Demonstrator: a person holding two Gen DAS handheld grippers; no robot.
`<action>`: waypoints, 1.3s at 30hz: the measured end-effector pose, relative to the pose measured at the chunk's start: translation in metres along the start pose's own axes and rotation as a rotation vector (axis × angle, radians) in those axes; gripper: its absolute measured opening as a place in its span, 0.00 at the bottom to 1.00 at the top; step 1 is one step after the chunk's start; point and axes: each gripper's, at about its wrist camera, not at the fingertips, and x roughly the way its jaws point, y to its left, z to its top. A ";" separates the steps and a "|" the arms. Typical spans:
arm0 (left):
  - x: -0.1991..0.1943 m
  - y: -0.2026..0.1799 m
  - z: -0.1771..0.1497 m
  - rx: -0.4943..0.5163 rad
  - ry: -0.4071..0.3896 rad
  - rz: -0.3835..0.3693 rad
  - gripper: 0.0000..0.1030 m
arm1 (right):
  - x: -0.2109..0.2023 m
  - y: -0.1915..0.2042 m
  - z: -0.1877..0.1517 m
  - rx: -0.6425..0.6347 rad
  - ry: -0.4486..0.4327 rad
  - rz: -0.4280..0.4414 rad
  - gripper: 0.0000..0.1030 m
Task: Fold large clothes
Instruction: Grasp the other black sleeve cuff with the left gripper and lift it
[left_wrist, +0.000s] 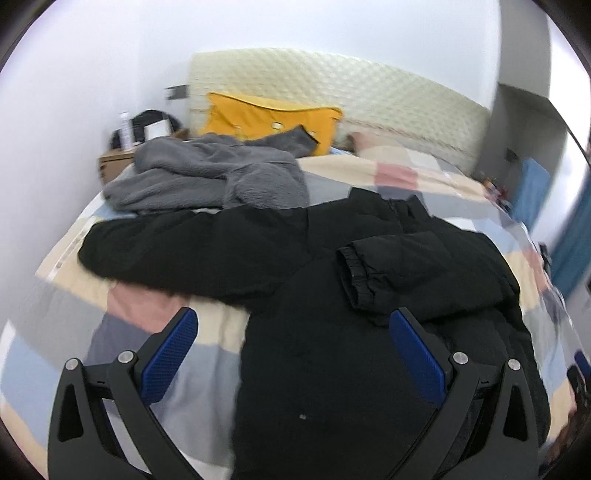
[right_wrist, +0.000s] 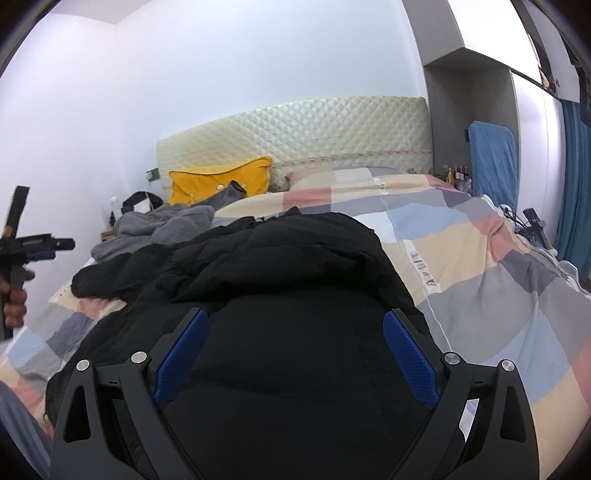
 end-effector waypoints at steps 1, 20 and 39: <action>0.001 0.009 0.005 0.007 0.001 0.002 1.00 | -0.002 0.002 -0.001 -0.005 -0.006 0.007 0.94; 0.082 0.291 0.027 -0.527 0.084 0.107 1.00 | 0.019 0.005 0.002 0.034 0.040 -0.056 1.00; 0.215 0.418 -0.022 -0.815 -0.032 0.046 0.93 | 0.071 0.034 0.002 -0.011 0.127 -0.143 1.00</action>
